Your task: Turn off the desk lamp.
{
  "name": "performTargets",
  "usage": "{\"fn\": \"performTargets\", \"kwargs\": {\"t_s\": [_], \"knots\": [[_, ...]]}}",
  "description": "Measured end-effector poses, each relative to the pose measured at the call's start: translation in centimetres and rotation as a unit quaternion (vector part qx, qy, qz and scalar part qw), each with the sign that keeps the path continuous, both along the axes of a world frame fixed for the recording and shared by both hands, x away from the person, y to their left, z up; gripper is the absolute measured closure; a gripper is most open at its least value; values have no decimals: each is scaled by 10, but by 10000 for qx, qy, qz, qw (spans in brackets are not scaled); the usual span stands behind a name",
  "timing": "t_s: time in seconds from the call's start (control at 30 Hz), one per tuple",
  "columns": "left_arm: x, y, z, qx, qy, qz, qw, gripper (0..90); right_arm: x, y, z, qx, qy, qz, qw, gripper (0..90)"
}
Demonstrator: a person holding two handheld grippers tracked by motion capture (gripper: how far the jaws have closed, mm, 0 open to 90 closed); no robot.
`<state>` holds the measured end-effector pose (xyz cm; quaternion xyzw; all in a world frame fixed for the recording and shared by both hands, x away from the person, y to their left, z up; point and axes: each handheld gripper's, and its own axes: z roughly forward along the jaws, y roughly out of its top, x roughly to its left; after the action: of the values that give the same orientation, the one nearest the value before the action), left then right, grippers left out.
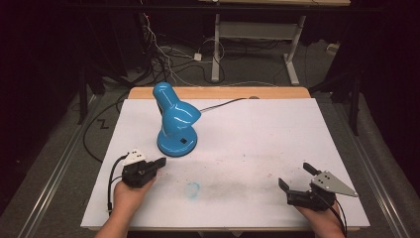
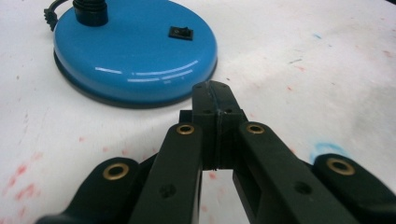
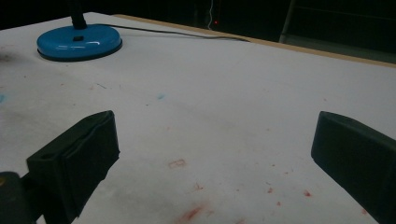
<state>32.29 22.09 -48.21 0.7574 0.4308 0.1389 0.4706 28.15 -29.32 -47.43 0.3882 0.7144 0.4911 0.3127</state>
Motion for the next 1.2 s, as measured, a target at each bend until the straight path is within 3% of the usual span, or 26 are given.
{"fn": "performTargets", "kwargs": {"t_s": [0.27,0.53,0.7,0.73,0.77,0.8,0.87,1.0,1.07,1.2], "knots": [[-33,2,3,72,-224,-247,9994,883,-2,1,-1,-23,9,-2,10000,15],[-27,-6,-4,80,-313,-388,9987,879,2,1,0,-34,-6,-73,10000,15],[-26,-3,-4,75,-346,-255,9990,727,2,4,-2,-57,43,-45,10000,16],[-25,-3,-4,93,-339,-233,9991,664,2,4,-3,-67,50,-37,10000,16],[-24,-3,-5,95,-284,-212,9993,526,2,4,-3,-95,36,-14,9999,16],[-22,-3,-6,112,-218,-180,9995,526,2,4,-3,-95,36,-14,9999,16],[-20,-3,-7,179,-105,-183,9996,407,1,4,-3,-74,58,-25,10000,16],[-20,-5,-9,414,-71,-127,9990,224,1,2,-2,-58,43,-54,10000,16],[-20,-6,-9,507,-79,-133,9986,143,2,1,-3,-59,47,-57,10000,16],[-21,-5,-6,360,-249,-275,9987,40,1,2,-3,-51,54,-55,10000,17]]}}
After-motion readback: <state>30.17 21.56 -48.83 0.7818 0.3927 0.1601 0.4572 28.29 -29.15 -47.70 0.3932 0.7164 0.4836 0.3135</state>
